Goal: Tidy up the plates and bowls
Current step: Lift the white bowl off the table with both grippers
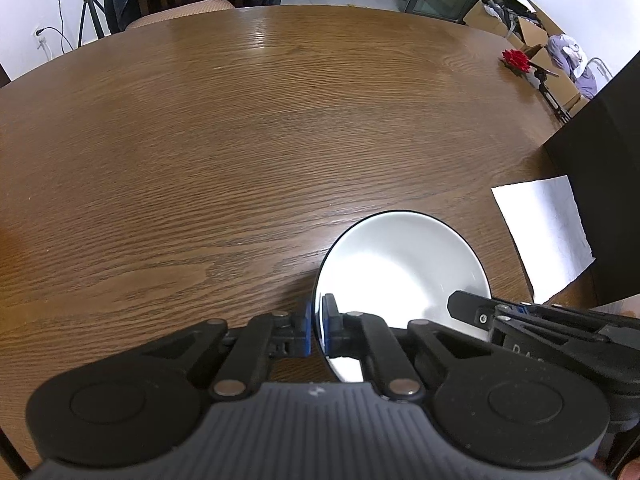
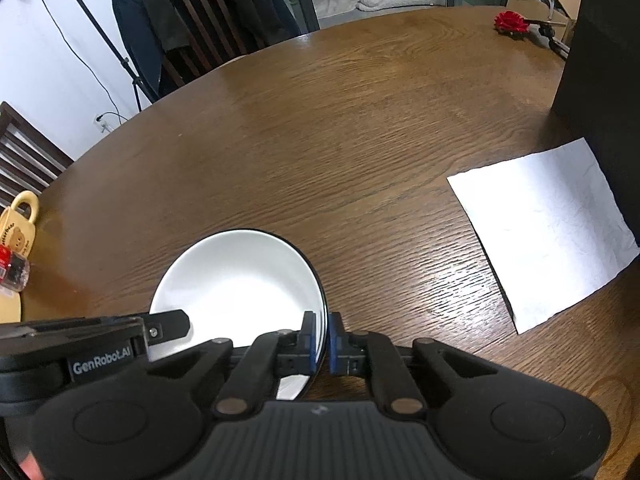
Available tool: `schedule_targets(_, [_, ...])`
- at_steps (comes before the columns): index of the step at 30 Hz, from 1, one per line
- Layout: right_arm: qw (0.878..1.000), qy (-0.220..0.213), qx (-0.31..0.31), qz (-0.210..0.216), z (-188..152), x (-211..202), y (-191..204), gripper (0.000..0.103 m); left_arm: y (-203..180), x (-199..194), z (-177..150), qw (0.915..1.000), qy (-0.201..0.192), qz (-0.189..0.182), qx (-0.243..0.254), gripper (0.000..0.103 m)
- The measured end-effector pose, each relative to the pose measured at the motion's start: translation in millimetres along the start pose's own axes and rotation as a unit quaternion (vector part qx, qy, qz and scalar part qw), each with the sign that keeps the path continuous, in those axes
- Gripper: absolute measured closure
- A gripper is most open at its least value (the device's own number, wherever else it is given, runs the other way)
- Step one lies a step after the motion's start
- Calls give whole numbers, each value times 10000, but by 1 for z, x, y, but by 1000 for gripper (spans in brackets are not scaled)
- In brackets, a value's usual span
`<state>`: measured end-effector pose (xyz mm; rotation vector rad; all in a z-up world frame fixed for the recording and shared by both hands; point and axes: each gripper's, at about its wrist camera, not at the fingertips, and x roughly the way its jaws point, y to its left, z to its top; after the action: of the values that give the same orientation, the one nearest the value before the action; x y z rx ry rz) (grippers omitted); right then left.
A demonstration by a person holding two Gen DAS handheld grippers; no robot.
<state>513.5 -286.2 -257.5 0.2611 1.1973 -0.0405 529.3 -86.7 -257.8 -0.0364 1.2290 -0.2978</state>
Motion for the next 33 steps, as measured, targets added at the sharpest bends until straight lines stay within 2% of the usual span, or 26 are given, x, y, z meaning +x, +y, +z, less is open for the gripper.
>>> schedule_targets(15, [9997, -122, -158, -149, -6, -7, 1, 97, -6, -5, -3, 10000, -53, 11, 71, 97])
schedule_targets(33, [9990, -313, -289, -97, -14, -35, 7, 96, -12, -35, -8, 9996, -276, 59, 59, 97])
